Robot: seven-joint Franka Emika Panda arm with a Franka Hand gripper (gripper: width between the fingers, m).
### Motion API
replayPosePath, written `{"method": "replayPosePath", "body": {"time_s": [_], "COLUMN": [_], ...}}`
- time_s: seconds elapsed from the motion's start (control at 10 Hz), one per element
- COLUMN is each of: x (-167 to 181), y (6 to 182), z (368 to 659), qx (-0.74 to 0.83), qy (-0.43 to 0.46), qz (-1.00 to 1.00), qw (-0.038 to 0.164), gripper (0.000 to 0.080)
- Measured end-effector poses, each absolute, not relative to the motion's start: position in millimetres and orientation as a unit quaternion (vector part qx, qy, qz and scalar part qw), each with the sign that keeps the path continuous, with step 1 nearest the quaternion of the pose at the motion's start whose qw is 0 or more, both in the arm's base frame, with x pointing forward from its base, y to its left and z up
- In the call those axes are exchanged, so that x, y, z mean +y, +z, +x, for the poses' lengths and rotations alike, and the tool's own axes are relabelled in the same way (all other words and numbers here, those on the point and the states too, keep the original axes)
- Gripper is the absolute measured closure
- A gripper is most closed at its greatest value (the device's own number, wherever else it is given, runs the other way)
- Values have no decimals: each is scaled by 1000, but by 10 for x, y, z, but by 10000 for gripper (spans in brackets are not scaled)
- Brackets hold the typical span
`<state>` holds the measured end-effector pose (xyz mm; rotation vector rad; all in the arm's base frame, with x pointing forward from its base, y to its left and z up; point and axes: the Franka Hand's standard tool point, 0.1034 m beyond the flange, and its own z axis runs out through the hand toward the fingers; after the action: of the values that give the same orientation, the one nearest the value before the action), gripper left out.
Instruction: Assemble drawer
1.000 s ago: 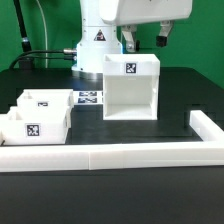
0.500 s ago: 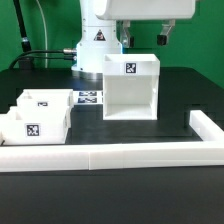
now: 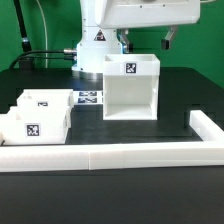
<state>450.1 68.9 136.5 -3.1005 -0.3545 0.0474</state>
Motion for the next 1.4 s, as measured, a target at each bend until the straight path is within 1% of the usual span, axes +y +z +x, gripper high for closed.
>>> {"method": "replayPosePath", "body": {"time_s": [0.3,0.4,0.5,0.6,0.8,1.1,1.2,1.3,1.4], "x": [688,689,722,764,835,919,936,930,931], "y": [1356,1300,1222,1190,1115,1021,1002,1007,1005], "z": [4490,4421,4293,4242,4173,4123,4110,4116,4115], "qx": [-111,-57,-31,-16,13,23,22,22,22], "qy": [16,12,19,25,35,40,43,42,42], "qz": [-994,-998,-999,-999,-999,-999,-999,-999,-999], "qw": [11,14,14,17,22,19,20,20,20], "gripper": [150,150,150,150,150,150,277,277,424]}}
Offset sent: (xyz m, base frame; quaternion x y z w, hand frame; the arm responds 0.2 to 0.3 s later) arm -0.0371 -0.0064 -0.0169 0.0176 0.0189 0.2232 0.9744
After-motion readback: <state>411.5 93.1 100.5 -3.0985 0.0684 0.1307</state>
